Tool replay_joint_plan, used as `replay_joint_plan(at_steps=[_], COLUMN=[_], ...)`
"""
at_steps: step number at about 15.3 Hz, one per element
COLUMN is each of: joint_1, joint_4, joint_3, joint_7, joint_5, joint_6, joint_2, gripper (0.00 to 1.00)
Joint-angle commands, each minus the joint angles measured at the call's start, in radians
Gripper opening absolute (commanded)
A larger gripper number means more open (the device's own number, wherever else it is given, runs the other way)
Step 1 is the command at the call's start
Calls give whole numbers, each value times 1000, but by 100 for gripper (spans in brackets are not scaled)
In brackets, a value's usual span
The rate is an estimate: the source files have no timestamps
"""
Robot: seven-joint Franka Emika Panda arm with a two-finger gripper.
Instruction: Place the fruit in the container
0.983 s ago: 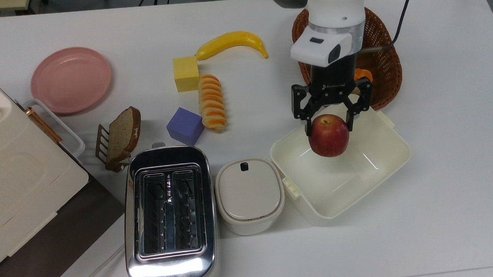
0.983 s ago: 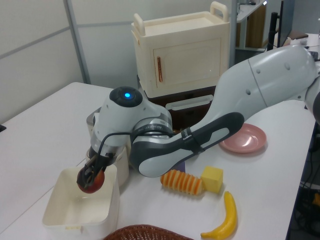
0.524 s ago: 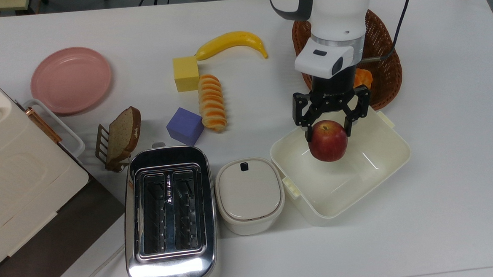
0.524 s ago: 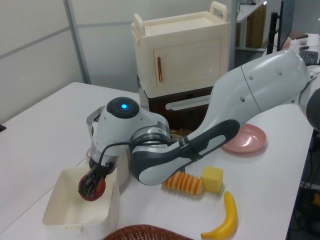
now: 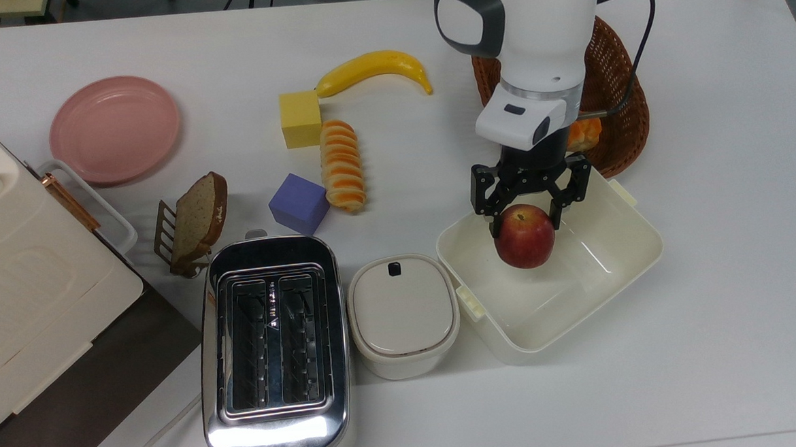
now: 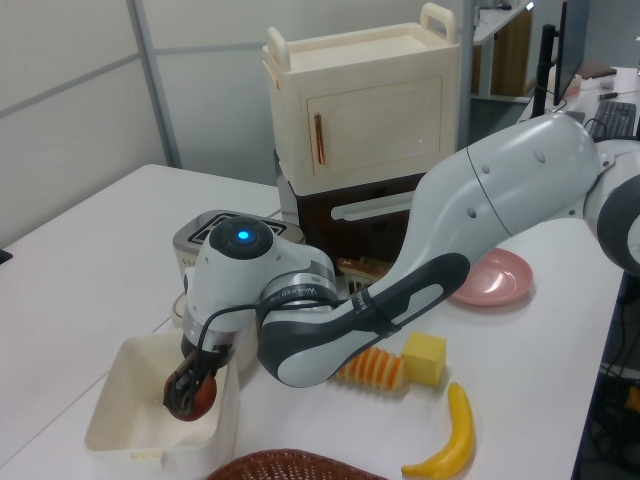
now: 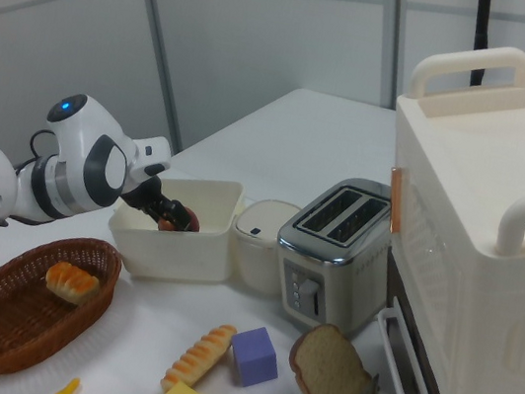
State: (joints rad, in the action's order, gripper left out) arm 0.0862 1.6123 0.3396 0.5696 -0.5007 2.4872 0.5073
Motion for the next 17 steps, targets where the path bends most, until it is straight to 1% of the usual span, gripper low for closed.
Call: replay_joint_plan(at_steps=[1, 2, 3, 4, 5, 8, 11, 12, 13, 14, 15, 16, 17], joint_1=[1, 1, 0, 0, -2, -2, -6, -6, -17, -35, -52, -66, -78], joint_4=[6, 6, 6, 5, 5, 5, 5, 2, 0, 6, 6, 3, 2], joint_3=[1, 1, 1, 1, 1, 1, 1, 1, 1, 2, 4, 4, 2], joint_7=[12, 12, 12, 10, 10, 10, 13, 18, 70, 97, 104, 98, 75], joint_5=[-29, -29, -32, -32, -35, -53, -50, -38, -36, -38, -24, 22, 95], joint_6=[9, 9, 7, 7, 6, 5, 5, 1, -16, -51, -129, -231, -322], joint_2=[-6, -6, -6, -7, -7, -7, -12, -18, -45, -97, -149, -203, -264], gripper=[34, 39, 67, 87, 100, 100, 100, 100, 100, 100, 100, 100, 100])
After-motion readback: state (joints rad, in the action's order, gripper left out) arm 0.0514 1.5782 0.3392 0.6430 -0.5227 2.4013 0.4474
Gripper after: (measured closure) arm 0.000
